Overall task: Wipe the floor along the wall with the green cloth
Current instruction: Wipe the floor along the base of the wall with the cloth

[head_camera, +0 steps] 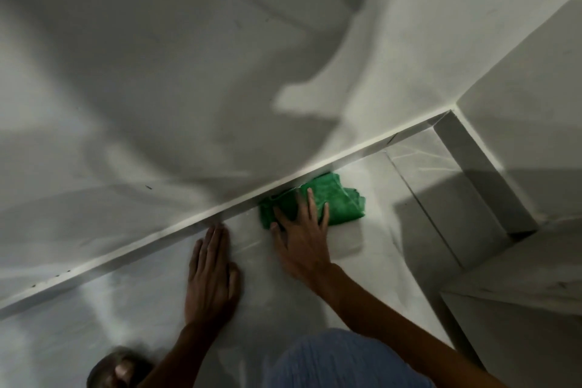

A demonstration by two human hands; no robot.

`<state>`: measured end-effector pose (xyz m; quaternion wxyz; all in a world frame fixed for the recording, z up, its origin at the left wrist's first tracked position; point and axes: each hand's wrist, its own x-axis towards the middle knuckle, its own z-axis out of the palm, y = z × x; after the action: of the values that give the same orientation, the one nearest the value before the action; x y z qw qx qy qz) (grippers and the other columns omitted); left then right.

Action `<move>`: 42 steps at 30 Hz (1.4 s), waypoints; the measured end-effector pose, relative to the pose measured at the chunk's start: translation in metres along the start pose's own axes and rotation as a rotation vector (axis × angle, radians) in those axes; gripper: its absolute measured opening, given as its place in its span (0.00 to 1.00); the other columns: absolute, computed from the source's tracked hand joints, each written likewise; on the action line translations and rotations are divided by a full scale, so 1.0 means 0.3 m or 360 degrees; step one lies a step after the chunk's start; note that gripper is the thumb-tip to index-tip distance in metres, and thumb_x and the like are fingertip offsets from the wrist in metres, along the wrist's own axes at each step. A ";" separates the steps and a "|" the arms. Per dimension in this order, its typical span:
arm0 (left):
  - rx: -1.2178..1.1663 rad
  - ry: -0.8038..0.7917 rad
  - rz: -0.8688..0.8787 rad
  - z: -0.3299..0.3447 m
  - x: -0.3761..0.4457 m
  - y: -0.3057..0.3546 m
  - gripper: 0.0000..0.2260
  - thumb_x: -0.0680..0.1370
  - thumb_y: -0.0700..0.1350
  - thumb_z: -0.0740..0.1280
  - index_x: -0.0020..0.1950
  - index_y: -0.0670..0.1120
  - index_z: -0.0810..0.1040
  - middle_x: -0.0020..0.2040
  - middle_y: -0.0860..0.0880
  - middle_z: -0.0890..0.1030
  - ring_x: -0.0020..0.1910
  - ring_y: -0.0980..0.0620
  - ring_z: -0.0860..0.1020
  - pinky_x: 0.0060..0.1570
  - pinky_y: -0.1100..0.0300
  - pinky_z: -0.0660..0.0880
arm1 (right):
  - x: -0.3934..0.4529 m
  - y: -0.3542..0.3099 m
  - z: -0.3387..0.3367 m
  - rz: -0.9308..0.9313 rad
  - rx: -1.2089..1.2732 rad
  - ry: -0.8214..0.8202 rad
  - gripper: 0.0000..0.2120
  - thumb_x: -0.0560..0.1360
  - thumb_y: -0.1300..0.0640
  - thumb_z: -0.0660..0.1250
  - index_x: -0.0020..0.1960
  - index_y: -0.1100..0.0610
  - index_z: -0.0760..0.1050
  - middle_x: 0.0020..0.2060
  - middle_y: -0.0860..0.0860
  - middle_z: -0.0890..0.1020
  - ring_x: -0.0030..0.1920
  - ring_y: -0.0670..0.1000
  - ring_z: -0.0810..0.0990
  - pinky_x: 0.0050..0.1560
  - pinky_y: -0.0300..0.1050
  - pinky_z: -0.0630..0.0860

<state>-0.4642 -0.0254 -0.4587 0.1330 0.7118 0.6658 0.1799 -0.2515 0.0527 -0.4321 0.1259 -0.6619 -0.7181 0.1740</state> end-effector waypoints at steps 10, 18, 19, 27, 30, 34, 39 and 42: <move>-0.0089 0.0012 -0.0006 -0.020 0.003 0.015 0.31 0.82 0.46 0.57 0.86 0.39 0.63 0.87 0.44 0.63 0.89 0.53 0.54 0.88 0.51 0.50 | 0.031 0.179 -0.029 -0.0076 -0.0094 -0.0031 0.23 0.89 0.41 0.52 0.82 0.37 0.68 0.87 0.53 0.60 0.89 0.57 0.51 0.87 0.65 0.40; -0.0087 0.0036 0.0013 -0.014 0.002 0.006 0.32 0.82 0.46 0.57 0.86 0.39 0.63 0.87 0.44 0.63 0.89 0.51 0.56 0.87 0.45 0.55 | 0.101 0.315 -0.071 0.0447 -0.0080 0.0439 0.24 0.85 0.45 0.58 0.78 0.46 0.76 0.85 0.63 0.64 0.86 0.66 0.58 0.83 0.74 0.52; -0.0087 0.0040 0.0016 -0.014 0.003 0.007 0.32 0.82 0.46 0.57 0.86 0.39 0.63 0.87 0.44 0.63 0.89 0.51 0.55 0.87 0.45 0.55 | 0.104 0.284 -0.054 0.0475 -0.0068 0.0446 0.25 0.84 0.44 0.56 0.78 0.49 0.77 0.84 0.65 0.64 0.86 0.68 0.58 0.82 0.75 0.52; -0.0065 0.0032 0.0001 -0.009 0.001 0.009 0.33 0.81 0.46 0.58 0.86 0.39 0.62 0.87 0.42 0.63 0.88 0.49 0.57 0.88 0.48 0.53 | 0.047 0.094 0.015 0.0225 0.0062 0.0213 0.28 0.83 0.43 0.54 0.74 0.53 0.81 0.83 0.67 0.66 0.85 0.70 0.59 0.83 0.76 0.52; -0.0062 -0.0001 -0.0026 -0.011 0.003 0.011 0.33 0.81 0.47 0.58 0.87 0.40 0.61 0.87 0.43 0.62 0.88 0.47 0.59 0.88 0.49 0.51 | 0.012 0.023 0.051 0.0105 0.0073 0.0230 0.25 0.82 0.45 0.58 0.73 0.51 0.81 0.82 0.66 0.68 0.85 0.69 0.62 0.83 0.71 0.51; -0.0060 -0.0025 -0.0039 -0.015 0.005 0.016 0.34 0.80 0.47 0.57 0.86 0.39 0.62 0.87 0.41 0.64 0.87 0.45 0.60 0.88 0.50 0.51 | -0.031 -0.033 0.071 -0.0118 0.0079 0.0151 0.24 0.81 0.47 0.62 0.75 0.49 0.79 0.81 0.64 0.70 0.85 0.67 0.61 0.83 0.75 0.53; -0.0084 -0.0045 -0.0017 -0.017 0.002 0.005 0.34 0.79 0.46 0.57 0.87 0.40 0.62 0.87 0.44 0.63 0.88 0.47 0.59 0.88 0.50 0.50 | -0.061 0.002 0.052 -0.0326 0.0017 0.0033 0.24 0.85 0.45 0.62 0.81 0.44 0.71 0.83 0.59 0.69 0.86 0.63 0.60 0.84 0.71 0.53; -0.0081 -0.0052 -0.0018 -0.019 0.005 0.004 0.34 0.79 0.46 0.57 0.87 0.40 0.62 0.87 0.43 0.63 0.89 0.50 0.56 0.88 0.51 0.49 | -0.118 0.003 0.053 -0.0377 -0.0010 0.0019 0.24 0.86 0.45 0.62 0.81 0.44 0.71 0.83 0.58 0.69 0.86 0.62 0.61 0.85 0.70 0.53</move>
<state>-0.4655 -0.0243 -0.4531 0.1630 0.7071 0.6629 0.1844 -0.2539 0.0161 -0.4451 0.1478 -0.5739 -0.7911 0.1515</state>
